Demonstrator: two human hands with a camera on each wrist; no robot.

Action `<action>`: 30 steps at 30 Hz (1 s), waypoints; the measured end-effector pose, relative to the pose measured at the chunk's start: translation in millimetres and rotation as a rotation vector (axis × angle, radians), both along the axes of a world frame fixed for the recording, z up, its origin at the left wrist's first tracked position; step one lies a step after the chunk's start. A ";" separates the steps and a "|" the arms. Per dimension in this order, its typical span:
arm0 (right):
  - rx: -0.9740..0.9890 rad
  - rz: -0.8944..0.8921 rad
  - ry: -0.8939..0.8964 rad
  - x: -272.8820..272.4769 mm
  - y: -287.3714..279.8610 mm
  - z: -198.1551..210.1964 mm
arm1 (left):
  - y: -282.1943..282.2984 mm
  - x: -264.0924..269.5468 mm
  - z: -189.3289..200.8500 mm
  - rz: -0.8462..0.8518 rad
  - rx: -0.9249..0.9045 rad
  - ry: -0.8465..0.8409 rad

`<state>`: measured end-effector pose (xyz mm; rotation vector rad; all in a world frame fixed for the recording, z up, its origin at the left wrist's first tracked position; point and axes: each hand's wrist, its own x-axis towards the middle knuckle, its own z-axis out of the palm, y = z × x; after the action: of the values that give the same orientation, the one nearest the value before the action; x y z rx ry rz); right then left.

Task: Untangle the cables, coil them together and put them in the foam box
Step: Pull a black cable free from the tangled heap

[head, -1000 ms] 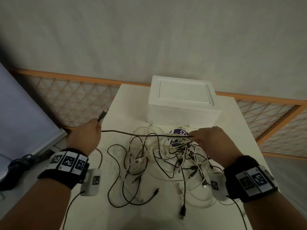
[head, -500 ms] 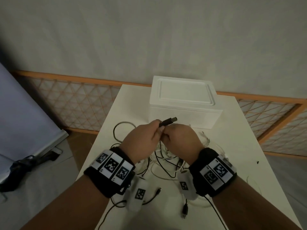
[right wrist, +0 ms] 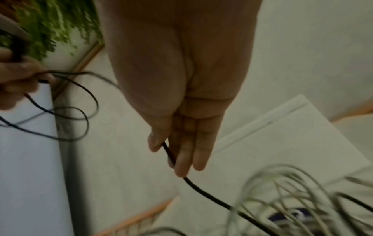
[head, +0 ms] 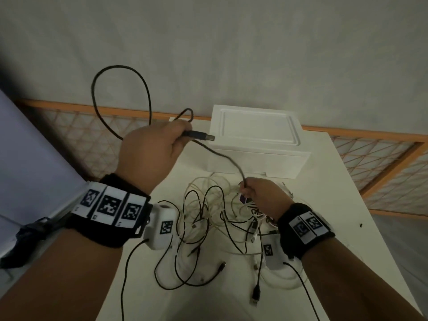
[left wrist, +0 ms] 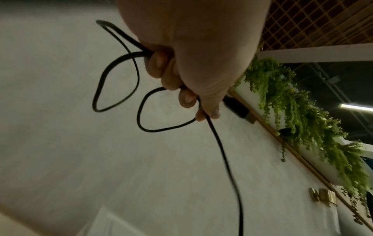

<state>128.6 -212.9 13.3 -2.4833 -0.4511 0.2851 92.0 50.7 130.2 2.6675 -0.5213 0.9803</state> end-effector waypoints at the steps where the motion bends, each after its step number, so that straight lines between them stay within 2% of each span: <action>1: 0.075 -0.059 -0.015 2.3 2.6 6.6 | -5.5 1.8 -3.9 0.004 -0.036 0.050; 3: 0.353 -0.196 -0.001 5.3 9.3 27.6 | -18.6 6.7 -18.7 -0.014 -0.172 0.191; 5: 0.707 -0.300 0.114 4.7 16.0 52.9 | -29.1 13.2 -42.0 -0.117 -0.385 0.385; 6: 0.812 -0.314 0.128 4.9 17.5 63.2 | -35.2 16.0 -54.1 -0.189 -0.515 0.474; 8: 0.791 -0.256 0.032 3.7 19.2 80.9 | -50.5 19.2 -72.1 -0.290 -0.701 0.593; 9: 0.740 -0.209 -0.031 3.7 19.4 85.9 | -59.2 21.8 -78.9 -0.307 -0.723 0.634; 11: 0.649 -0.142 -0.138 3.0 18.6 94.9 | -77.6 29.8 -86.1 -0.299 -0.653 0.693; 14: 0.707 -0.142 -0.197 5.7 15.7 94.7 | -93.2 49.1 -84.5 -0.260 -0.601 0.732; 19: 0.853 -0.244 -0.270 10.6 1.7 65.8 | -100.0 70.3 -73.4 -0.215 -0.528 0.715; 22: 0.932 -0.355 -0.267 14.8 -3.9 45.7 | -104.4 75.8 -55.2 -0.228 -0.622 0.610; 24: 0.970 -0.359 -0.209 17.5 -2.6 31.7 | -108.9 78.2 -35.8 -0.263 -0.644 0.570; 26: 0.874 -0.311 -0.199 20.0 1.7 17.7 | -113.8 78.2 -15.9 -0.297 -0.649 0.533; 28: 0.562 -0.255 -0.236 23.0 5.1 0.9 | -117.4 79.2 0.7 -0.321 -0.701 0.500; 30: 0.182 -0.209 -0.103 23.0 5.6 -22.0 | -117.6 80.9 16.0 -0.345 -0.815 0.463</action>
<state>151.6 -207.3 -8.7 -2.3487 -0.2439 0.0309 172.9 -66.9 146.2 1.8826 -0.3517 0.3326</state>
